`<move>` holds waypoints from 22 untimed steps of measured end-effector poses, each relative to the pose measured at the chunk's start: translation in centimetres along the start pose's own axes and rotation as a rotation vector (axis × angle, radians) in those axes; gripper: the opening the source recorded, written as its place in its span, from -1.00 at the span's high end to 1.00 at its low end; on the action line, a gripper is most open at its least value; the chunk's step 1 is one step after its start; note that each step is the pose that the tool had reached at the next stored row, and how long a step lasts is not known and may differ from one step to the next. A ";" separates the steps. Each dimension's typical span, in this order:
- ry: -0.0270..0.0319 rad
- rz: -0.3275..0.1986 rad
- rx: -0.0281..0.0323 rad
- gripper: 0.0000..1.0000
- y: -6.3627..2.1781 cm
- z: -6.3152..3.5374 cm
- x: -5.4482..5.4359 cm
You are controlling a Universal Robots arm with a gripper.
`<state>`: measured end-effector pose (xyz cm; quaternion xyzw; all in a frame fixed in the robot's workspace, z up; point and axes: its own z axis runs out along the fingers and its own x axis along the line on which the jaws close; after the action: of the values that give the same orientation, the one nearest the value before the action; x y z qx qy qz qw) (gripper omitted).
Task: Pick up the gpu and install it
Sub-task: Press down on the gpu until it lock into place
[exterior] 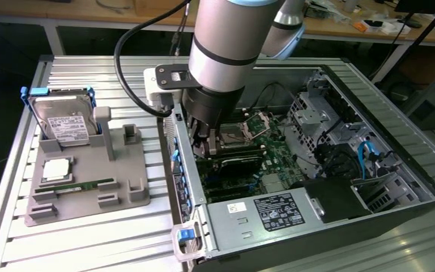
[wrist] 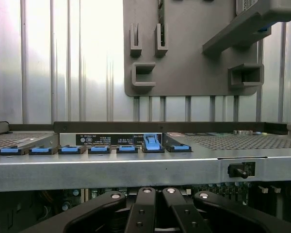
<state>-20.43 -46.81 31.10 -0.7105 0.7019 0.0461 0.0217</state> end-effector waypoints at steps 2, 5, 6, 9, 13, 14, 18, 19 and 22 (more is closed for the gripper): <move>0.0000 0.000 -0.0001 0.79 0.00 0.00 0.0; 0.0001 0.000 0.0000 0.79 0.00 0.04 0.0; 0.0001 0.000 -0.0001 0.79 0.00 0.08 0.0; 0.0011 0.000 -0.0009 0.79 0.00 0.31 0.0; 0.0002 0.000 -0.0001 0.79 -0.03 0.63 0.1; 0.0001 0.000 0.0000 0.79 -0.03 0.64 0.1; 0.0001 0.000 0.0000 0.79 -0.02 0.65 0.1; 0.0001 0.000 -0.0001 0.79 -0.02 0.65 0.1; -0.0005 0.000 0.0004 0.79 -0.02 0.54 0.0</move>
<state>-20.43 -46.81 30.56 -0.7105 0.7018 0.0462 0.0220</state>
